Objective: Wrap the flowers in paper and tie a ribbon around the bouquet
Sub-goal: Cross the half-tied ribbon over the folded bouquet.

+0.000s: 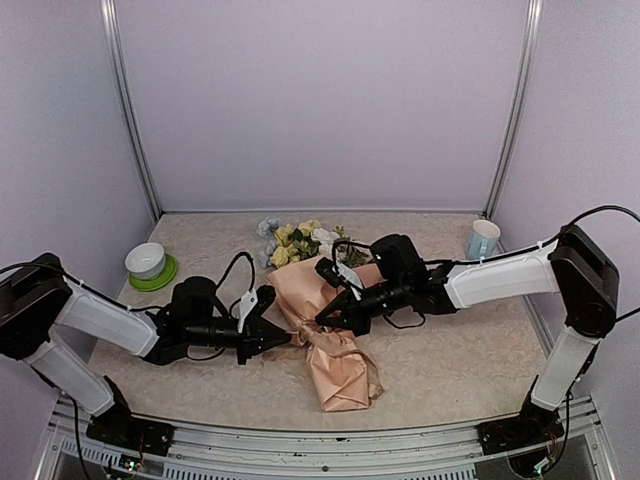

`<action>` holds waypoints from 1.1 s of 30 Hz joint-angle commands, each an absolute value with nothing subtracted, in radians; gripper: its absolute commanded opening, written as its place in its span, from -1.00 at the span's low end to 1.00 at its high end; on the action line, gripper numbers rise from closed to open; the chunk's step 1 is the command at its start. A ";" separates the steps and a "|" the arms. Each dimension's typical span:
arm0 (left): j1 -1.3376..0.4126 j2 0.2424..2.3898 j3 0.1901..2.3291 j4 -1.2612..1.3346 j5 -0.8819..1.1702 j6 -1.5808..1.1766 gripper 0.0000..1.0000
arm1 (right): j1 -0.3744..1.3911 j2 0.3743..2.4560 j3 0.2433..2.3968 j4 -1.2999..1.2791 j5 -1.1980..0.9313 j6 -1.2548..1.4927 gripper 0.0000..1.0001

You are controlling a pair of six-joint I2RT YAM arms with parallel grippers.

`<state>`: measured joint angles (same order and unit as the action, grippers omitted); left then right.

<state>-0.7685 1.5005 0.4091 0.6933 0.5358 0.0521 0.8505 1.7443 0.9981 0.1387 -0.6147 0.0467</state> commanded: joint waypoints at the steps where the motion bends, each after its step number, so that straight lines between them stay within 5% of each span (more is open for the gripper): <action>1: -0.755 1.538 0.449 0.774 0.599 0.046 -1.00 | 0.812 1.710 0.894 0.388 -0.677 0.243 -1.00; 11: -0.728 1.676 0.495 0.759 0.684 0.050 -1.00 | 0.791 1.674 0.667 0.681 -0.752 0.451 -1.00; 28: -0.730 1.744 0.551 0.703 0.717 0.049 -0.99 | 0.800 1.562 0.614 0.458 -0.623 0.381 -1.00; 31: -0.767 1.708 0.506 0.719 0.635 0.046 -0.73 | 0.801 1.577 0.625 0.464 -0.603 0.364 -1.00; 33: -0.787 1.685 0.458 0.775 0.590 0.025 -0.37 | 0.800 1.595 0.635 0.467 -0.610 0.357 -1.00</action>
<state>-0.7490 1.7298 0.5201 0.7277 0.6811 0.0456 0.7918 1.5879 0.6212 0.4709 -0.6415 0.3878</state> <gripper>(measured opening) 0.182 0.006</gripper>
